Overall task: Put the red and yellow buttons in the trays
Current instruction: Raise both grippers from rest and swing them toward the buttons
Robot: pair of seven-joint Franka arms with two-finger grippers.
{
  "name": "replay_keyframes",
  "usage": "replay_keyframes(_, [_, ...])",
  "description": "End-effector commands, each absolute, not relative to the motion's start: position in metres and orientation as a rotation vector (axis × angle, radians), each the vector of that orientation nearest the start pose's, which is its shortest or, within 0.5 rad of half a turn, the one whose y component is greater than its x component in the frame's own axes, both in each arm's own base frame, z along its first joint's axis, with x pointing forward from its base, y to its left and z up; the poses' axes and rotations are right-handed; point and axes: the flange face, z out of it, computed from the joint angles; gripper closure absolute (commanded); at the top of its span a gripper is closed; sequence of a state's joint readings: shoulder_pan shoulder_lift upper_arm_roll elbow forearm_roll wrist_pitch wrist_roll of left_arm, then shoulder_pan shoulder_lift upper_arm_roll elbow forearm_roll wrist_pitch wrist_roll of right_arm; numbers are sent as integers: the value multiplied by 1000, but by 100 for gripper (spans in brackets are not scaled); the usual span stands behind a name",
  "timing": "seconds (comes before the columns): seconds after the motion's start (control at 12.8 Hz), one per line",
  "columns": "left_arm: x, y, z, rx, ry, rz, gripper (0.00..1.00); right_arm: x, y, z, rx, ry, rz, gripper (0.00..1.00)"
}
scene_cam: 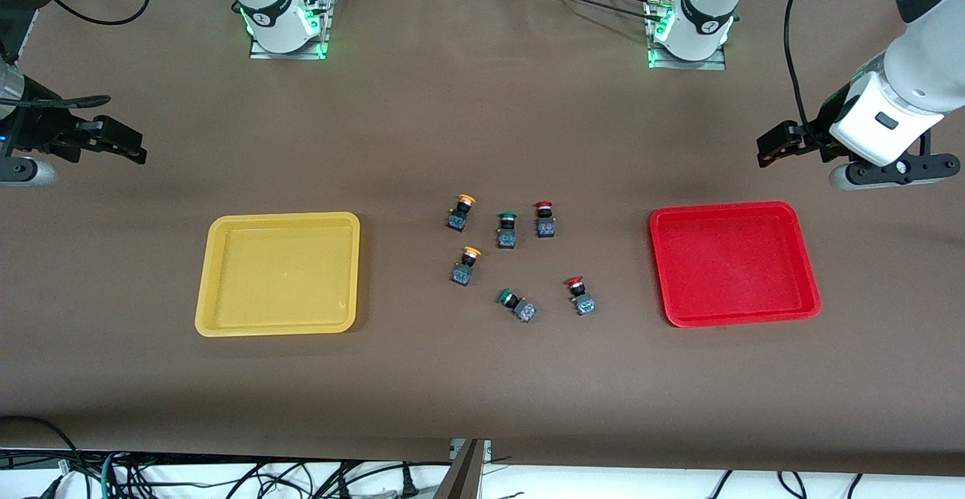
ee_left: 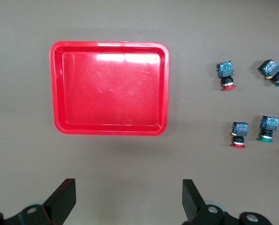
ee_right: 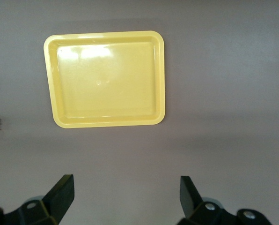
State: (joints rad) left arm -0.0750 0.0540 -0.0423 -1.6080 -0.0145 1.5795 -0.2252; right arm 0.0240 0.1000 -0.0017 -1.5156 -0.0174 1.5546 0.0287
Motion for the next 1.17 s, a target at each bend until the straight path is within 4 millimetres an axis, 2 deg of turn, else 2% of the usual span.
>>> replay_keyframes(0.0, [560, -61, 579, -3142, -151, 121, 0, 585, 10, 597, -3157, 12, 87, 0])
replay_keyframes(0.39, [563, -55, 587, -3146, -158, 120, 0, 585, 11, 597, -3157, 22, 86, 0])
replay_keyframes(0.55, [564, -62, 585, -3155, -140, 129, 0, 585, 10, 597, -3156, 5, 84, 0])
replay_keyframes(0.78, [564, -50, 591, -3174, -194, 132, 0, 589, 13, 588, -3157, -10, 108, 0])
replay_keyframes(0.86, [560, -51, 589, -3162, -191, 196, 0, 594, 17, 578, -3162, -20, 130, 0])
replay_keyframes(1.02, [575, -55, 551, -3134, -170, 307, 0, 598, 18, 569, -3153, -8, 149, 0])
replay_keyframes(1.1, [580, -65, 545, -3138, -156, 324, 0, 598, 18, 568, -3156, -18, 149, 0])
